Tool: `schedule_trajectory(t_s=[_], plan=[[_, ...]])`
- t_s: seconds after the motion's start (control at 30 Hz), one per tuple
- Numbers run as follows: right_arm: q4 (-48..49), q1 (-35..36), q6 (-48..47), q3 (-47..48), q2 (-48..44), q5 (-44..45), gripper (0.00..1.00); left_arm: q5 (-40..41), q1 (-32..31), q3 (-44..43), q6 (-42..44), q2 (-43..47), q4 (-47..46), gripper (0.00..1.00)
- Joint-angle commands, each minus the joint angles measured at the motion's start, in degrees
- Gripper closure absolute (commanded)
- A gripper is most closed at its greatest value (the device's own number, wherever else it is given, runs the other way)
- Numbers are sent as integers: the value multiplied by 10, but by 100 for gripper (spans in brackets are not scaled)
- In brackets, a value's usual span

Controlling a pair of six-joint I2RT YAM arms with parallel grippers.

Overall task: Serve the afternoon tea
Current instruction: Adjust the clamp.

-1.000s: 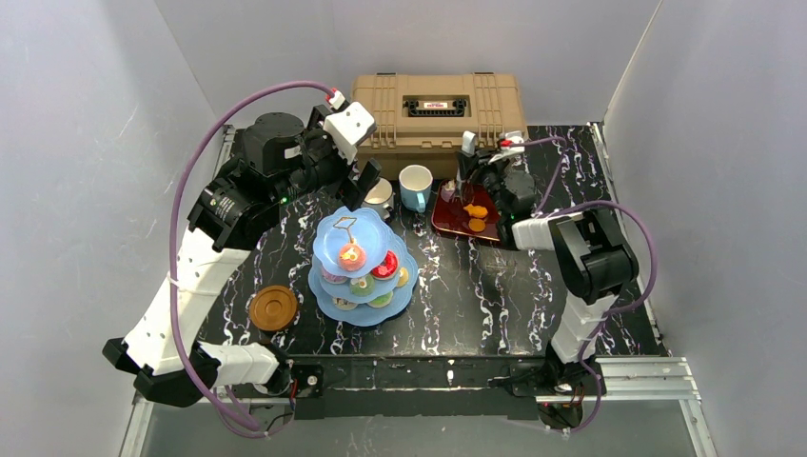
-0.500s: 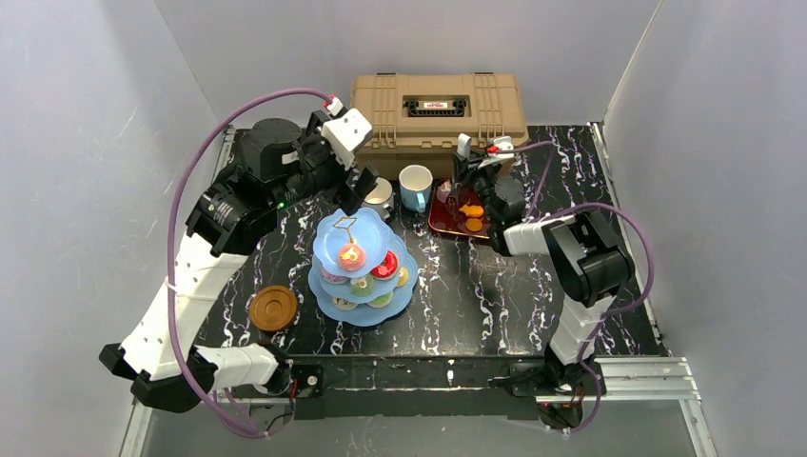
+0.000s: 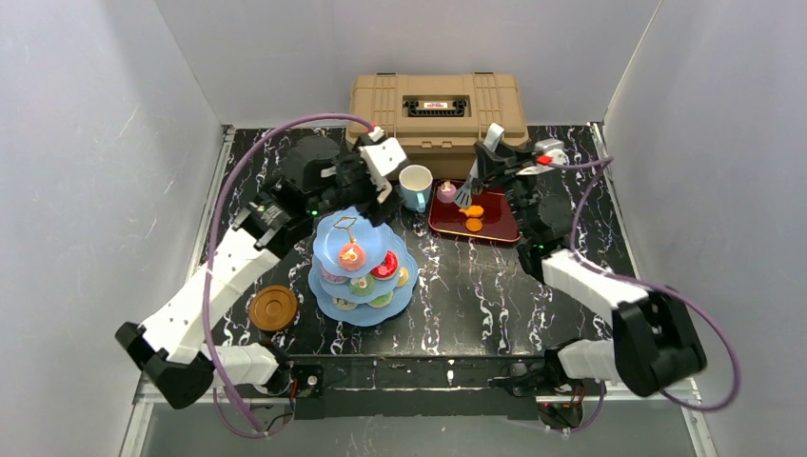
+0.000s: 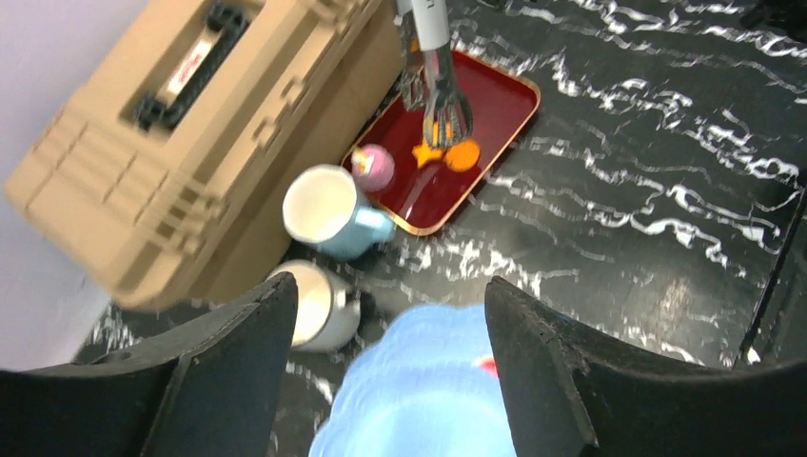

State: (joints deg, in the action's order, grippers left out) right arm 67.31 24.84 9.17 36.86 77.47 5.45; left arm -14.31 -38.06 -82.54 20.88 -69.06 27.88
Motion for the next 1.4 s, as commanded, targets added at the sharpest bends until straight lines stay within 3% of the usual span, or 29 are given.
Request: schedule_trajectory(t_s=[0.0, 0.13, 0.33, 0.7, 0.83, 1.1, 1.2, 1.37], plan=[[-63, 2, 95, -5, -124, -15, 70, 17, -60, 14, 24, -42, -159, 31], [-143, 3, 152, 4, -212, -22, 70, 71, -106, -5, 46, -110, -249, 27], [-222, 4, 198, 40, -258, -49, 69, 90, -140, -65, 47, -188, -307, 26], [-215, 4, 251, 39, -266, -51, 69, 99, -163, -75, 58, -217, -324, 29], [-234, 4, 256, 50, -263, -50, 68, 125, -165, -70, 97, -225, -322, 41], [-381, 4, 257, 107, -260, -37, 60, 182, -165, -61, 162, -228, -321, 80], [-430, 4, 264, 127, -251, -50, 53, 177, -165, -59, 160, -223, -321, 86], [-506, 4, 263, 157, -233, -93, 37, 168, -164, -57, 150, -214, -313, 88]])
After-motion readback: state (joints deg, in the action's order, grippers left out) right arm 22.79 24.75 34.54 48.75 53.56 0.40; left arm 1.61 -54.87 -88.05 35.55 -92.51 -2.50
